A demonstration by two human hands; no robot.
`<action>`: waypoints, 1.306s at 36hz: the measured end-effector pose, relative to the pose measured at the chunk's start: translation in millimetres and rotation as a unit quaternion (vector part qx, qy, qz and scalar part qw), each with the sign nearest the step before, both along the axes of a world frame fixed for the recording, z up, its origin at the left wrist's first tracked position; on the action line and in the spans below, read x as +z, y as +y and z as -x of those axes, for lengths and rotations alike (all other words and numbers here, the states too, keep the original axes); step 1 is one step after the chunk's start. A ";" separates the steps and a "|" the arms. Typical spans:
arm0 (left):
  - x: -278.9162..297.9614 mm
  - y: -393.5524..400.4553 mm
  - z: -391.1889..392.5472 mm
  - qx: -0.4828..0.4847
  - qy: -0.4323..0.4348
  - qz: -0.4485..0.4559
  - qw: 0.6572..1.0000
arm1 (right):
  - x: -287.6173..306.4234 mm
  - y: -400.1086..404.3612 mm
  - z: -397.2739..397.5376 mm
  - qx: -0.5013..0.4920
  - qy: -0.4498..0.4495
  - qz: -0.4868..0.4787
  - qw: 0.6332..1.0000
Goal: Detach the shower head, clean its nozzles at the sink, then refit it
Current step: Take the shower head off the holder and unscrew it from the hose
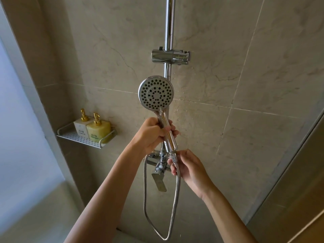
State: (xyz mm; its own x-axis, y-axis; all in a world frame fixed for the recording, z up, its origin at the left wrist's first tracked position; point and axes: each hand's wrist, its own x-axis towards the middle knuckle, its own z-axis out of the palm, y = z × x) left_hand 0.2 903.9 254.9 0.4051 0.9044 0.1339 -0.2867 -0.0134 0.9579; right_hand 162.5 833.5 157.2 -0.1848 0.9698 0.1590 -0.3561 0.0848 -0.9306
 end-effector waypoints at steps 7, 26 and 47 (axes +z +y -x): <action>-2.0 -5.6 -4.6 -0.003 -0.003 0.009 1.000 | 1.7 2.3 -5.8 0.103 -0.056 0.015 0.993; 0.3 -13.6 -14.1 0.061 0.044 -0.002 0.997 | -4.7 3.2 2.5 -0.115 -0.123 -0.037 0.985; -5.9 -18.9 -1.2 0.121 0.029 0.014 0.992 | -11.0 4.6 -2.7 -0.198 -0.222 -0.059 0.953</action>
State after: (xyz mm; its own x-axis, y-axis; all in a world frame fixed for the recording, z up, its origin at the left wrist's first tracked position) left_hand 1.4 884.9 248.9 0.1828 0.9790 0.0898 -0.2220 -0.0479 0.9739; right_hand 165.3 838.1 146.2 0.1169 0.9581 0.2617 0.1527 0.2430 -0.9579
